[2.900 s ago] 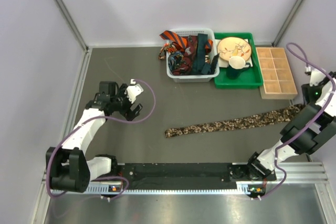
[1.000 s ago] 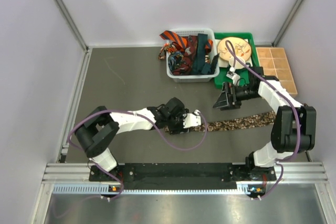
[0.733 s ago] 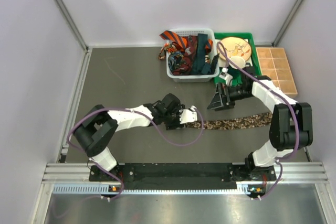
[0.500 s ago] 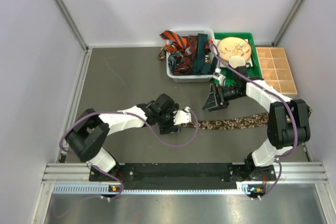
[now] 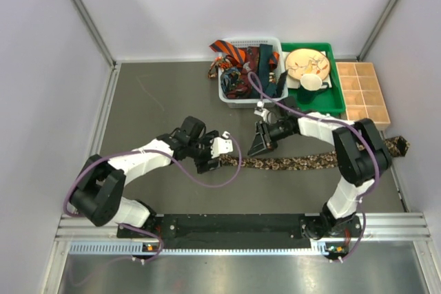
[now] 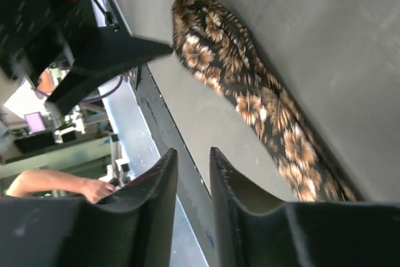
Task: Roll the ties
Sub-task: Roll the tie at the center of the board.
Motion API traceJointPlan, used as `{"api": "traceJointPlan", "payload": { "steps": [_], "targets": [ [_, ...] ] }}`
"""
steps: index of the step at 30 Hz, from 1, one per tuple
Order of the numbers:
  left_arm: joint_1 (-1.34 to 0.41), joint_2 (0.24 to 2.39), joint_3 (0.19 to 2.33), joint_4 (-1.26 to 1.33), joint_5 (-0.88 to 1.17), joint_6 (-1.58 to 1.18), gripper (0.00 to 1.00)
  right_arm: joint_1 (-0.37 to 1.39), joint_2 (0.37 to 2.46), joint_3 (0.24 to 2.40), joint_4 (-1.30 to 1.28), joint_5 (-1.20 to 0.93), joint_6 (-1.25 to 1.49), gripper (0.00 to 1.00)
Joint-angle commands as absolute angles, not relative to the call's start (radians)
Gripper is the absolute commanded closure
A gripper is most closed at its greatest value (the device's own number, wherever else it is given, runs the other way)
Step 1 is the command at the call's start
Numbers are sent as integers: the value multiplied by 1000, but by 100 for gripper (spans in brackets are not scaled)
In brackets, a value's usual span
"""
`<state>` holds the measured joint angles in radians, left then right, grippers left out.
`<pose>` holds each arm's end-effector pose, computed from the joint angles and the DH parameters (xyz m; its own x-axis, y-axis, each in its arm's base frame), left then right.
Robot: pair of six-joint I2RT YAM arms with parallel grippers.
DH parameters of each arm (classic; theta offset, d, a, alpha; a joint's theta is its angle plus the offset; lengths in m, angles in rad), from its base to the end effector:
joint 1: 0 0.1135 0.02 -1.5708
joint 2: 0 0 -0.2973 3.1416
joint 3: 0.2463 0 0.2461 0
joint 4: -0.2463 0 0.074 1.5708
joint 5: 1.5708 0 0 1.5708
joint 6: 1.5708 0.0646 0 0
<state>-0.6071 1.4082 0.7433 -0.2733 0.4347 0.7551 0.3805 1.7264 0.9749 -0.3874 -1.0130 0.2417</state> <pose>0.2104 -0.1793 0.1999 0.0124 0.7482 -0.6633 0.9797 0.1237 0.1579 0.2830 0.1722 0.1898 -0.9447 -0.2414 -0.2220 -0.3092 0.4299 0.8483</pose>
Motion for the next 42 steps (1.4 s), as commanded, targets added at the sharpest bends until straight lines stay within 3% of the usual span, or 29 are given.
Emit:
{"api": "traceJointPlan", "payload": {
  "steps": [1,11,21,30,42],
  "targets": [
    [-607,1399,721,-212,560,801,18,445,1791,963,-206,-1019,365,75],
    [-606,1446,729,-178,551,801,23,472,1923,965,-176,-905,364,79],
    [-615,1520,795,-221,543,811,35,472,1973,991,-242,-844,314,82],
    [-649,1447,784,-258,597,870,53,472,1997,1025,-270,-836,302,83],
    [-730,1535,902,-190,572,692,57,474,1994,1037,-284,-845,296,83]
  ]
}}
